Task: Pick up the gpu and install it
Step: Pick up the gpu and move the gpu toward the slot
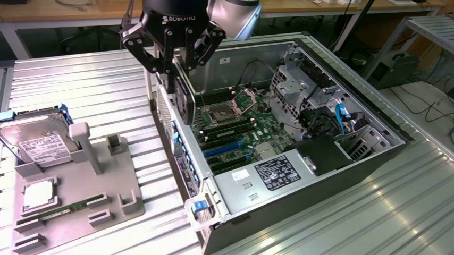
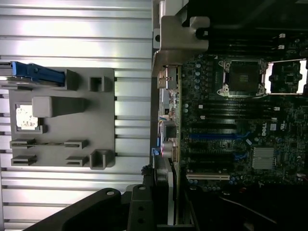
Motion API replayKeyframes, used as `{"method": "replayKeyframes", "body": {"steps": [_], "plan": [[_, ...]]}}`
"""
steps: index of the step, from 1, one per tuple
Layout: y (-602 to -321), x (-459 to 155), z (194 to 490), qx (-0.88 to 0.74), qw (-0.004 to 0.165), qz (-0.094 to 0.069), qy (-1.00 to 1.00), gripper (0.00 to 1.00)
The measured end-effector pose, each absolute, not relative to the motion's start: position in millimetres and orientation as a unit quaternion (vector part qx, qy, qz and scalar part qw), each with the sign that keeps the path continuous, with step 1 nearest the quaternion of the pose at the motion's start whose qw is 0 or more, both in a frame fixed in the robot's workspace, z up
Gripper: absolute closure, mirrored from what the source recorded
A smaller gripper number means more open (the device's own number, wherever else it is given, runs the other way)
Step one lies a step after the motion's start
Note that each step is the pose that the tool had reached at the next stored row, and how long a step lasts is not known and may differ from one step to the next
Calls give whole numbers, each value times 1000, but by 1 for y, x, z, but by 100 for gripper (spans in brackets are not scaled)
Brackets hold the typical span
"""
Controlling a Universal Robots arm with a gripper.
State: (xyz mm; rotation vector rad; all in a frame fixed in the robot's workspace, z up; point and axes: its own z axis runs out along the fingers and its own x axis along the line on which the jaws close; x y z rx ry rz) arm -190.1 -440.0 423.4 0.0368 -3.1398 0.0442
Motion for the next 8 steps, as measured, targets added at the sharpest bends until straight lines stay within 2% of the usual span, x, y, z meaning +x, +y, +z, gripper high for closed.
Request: {"method": "replayKeyframes", "body": {"steps": [8], "plan": [[-440, -181, 423, 12, 1, 14, -1000, 72]]}}
